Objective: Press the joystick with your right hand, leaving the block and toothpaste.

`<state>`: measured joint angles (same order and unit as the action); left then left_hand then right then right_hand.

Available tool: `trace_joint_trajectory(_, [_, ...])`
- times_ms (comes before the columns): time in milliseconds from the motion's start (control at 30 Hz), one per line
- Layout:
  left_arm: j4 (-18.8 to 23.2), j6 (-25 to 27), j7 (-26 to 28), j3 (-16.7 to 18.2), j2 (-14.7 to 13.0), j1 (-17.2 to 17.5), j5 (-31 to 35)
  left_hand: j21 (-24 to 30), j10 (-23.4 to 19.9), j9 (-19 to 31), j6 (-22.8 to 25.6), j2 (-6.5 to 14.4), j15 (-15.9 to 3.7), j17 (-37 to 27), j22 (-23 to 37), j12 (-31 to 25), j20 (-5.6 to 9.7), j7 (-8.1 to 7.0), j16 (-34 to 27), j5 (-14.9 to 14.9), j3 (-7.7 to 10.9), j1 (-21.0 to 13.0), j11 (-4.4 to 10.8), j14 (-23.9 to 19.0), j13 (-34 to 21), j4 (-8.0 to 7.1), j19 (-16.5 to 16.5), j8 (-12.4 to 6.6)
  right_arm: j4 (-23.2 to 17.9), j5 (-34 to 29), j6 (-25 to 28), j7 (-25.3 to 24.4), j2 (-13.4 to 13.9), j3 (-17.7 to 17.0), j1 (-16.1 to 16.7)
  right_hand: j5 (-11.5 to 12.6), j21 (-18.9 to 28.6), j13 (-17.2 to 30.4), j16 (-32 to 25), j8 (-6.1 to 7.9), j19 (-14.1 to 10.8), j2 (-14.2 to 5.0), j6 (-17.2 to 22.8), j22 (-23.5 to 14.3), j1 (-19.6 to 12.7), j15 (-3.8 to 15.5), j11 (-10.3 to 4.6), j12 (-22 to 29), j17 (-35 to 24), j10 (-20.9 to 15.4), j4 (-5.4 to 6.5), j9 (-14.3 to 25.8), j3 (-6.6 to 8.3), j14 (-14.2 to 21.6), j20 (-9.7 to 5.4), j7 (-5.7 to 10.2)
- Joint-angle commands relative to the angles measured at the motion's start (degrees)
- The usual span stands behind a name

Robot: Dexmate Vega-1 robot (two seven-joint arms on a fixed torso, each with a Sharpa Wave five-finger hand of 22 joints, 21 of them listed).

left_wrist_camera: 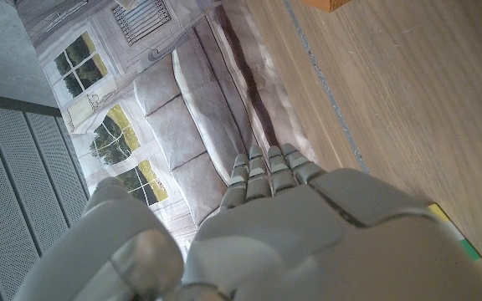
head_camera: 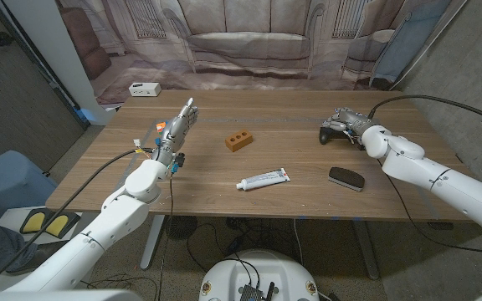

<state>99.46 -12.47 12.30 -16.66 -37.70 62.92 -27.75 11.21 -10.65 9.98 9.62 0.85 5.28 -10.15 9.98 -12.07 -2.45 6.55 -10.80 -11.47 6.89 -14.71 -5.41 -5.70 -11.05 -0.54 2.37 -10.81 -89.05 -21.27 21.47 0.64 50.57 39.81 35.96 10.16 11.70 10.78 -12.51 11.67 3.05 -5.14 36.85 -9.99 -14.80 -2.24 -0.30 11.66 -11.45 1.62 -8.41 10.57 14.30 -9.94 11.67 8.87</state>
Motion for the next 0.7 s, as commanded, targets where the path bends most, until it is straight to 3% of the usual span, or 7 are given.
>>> trace_joint_trajectory(33, [0.2,0.4,0.3,-0.2,0.0,0.0,0.1,-0.1,0.3,0.3,0.1,0.2,-0.03,-0.2,0.3,0.0,-0.4,-0.35,0.1,0.2,0.19,-0.3,0.17,0.2,-0.2,0.43,-0.5,0.03,0.5,0.8,-0.3,-0.3,0.2,-0.3,0.5,0.0,0.3,0.1,-0.3,0.09,-0.7,0.09,2.4,-0.1,-0.5,0.14,0.12,0.3,-0.2,-0.3,0.04,0.1,0.49,-1.1,0.24,-2.92])
trace_joint_trajectory(700, [0.6,0.5,0.6,-0.5,0.1,0.3,0.4,-0.1,0.4,0.3,0.2,0.3,-0.1,-0.2,0.3,0.1,-0.45,-0.21,0.1,0.2,0.12,-0.2,0.18,0.2,-0.2,0.53,-0.5,0.01,0.0,1.1,0.1,-0.3,1.0,-0.4,1.1,0.0,0.2,0.1,-0.3,-0.05,-0.8,0.28,2.8,-0.2,-0.5,0.03,0.18,0.2,-0.2,-0.5,0.05,0.1,0.48,-1.1,0.38,-3.45])
